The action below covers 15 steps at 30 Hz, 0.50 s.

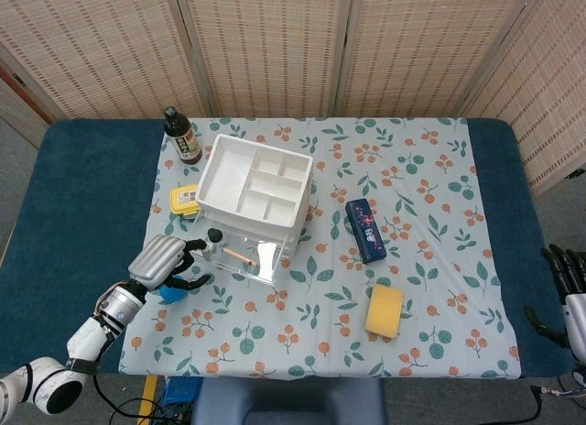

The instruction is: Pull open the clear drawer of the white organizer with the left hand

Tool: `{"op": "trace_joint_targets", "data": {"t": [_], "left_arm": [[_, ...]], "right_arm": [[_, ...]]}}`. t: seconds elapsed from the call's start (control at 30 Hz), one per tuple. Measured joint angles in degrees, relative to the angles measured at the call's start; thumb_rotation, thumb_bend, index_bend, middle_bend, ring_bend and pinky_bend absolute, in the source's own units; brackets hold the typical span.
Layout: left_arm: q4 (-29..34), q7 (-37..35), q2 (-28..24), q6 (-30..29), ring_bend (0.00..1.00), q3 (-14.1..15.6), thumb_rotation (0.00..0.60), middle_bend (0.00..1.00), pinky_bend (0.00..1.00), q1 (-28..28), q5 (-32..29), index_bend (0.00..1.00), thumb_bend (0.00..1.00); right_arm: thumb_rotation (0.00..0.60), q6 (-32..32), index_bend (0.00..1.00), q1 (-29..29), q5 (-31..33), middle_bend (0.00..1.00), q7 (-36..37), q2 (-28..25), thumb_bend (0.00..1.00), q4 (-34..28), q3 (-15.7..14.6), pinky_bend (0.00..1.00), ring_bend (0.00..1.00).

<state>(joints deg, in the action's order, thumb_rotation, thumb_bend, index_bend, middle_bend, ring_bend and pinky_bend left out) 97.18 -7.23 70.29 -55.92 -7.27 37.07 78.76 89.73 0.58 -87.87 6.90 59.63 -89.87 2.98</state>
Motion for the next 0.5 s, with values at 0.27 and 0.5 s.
{"op": "trace_joint_targets", "data": {"t": [0.27,0.5], "left_arm": [[1.7,0.2,-1.5,0.0,1.0,0.9,0.6,0.97,1.0,-0.5,0.8,0.48,0.27],[2.6,0.0,-2.3,0.1,1.0,1.6,0.6,0.97,1.0,-0.8,1.4,0.48,0.27]], "right_arm": [[0.6,-0.1,0.0,-0.1,-0.1,0.04,0.0,0.0,0.31,0.0,0.1,0.01,0.0],[0.6,0.1,0.0,-0.1,-0.2,0.04,0.1,-0.1,0.31,0.0,0.1,0.01,0.0]]}}
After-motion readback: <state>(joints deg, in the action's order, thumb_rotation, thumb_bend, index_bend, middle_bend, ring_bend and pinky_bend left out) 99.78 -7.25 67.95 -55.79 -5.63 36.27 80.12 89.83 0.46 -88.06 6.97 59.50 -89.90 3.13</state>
